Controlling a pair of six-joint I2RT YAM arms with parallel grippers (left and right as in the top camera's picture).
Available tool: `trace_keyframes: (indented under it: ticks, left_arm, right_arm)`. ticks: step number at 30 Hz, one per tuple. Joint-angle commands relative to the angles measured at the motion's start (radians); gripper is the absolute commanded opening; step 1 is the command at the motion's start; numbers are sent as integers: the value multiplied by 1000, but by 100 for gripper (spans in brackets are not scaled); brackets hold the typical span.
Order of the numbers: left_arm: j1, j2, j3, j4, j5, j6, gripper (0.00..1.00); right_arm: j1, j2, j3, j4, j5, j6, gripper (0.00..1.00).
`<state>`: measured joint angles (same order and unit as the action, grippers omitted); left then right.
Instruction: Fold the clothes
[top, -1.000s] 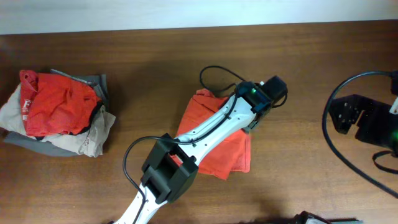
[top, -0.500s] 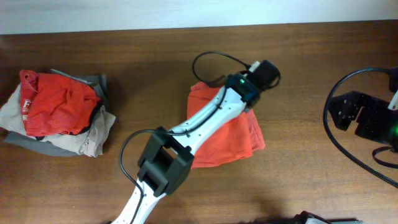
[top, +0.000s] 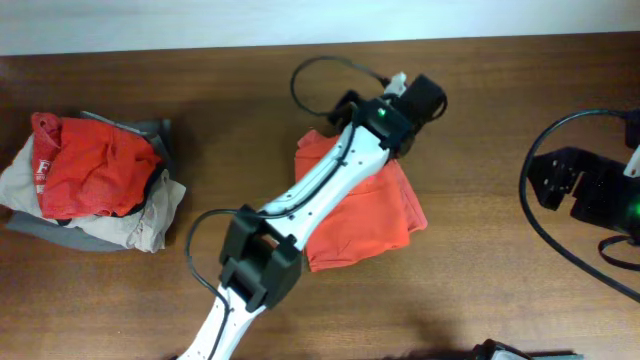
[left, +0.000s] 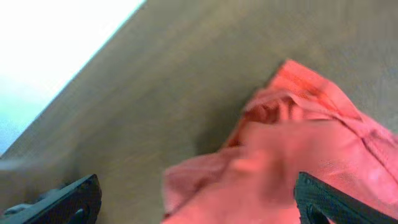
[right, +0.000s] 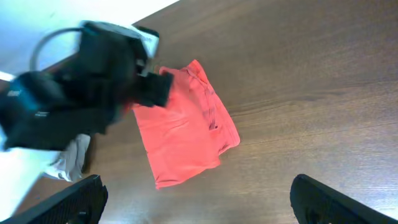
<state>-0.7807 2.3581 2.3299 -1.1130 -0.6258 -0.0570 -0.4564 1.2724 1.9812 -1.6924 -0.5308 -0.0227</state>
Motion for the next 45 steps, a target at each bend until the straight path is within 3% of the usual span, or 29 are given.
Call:
trace_keyframes:
  ticks: [1, 6, 9, 10, 13, 14, 19, 22, 25, 31, 45]
  left_arm:
    - [63, -90, 37, -19, 106, 67, 95]
    - [169, -95, 35, -50, 507, 198, 93]
    - [237, -95, 28, -75, 813, 375, 89]
    - [260, -95, 27, -103, 912, 476, 84]
    - [277, -92, 25, -141, 996, 608, 76]
    - [278, -87, 25, -149, 1016, 643, 72]
    - [271, -39, 25, -139, 1031, 698, 50]
    - [264, 9, 25, -118, 1030, 703, 31]
    - [264, 64, 25, -79, 1030, 701, 23]
    - [264, 129, 25, -9, 1030, 700, 20]
    - [269, 163, 25, 170, 924, 573, 17]
  right_arm:
    - [8, 14, -48, 1, 9, 4, 99]
    - [13, 59, -156, 47, 12, -3, 100]
    - [60, 76, -256, 129, 11, -7, 92]
    - [107, 77, -327, 195, 11, -6, 90]
    - [190, 78, -440, 303, 12, 0, 82]
    - [220, 80, -484, 351, 13, 11, 75]
    - [322, 116, -694, 594, 13, 135, 33]
    - [362, 152, -796, 719, 11, 156, 19]
    - [407, 199, -875, 839, 8, 146, 4]
    - [520, 292, -944, 1017, -59, -5, 4]
    - [633, 637, -949, 1125, 99, 35, 4]
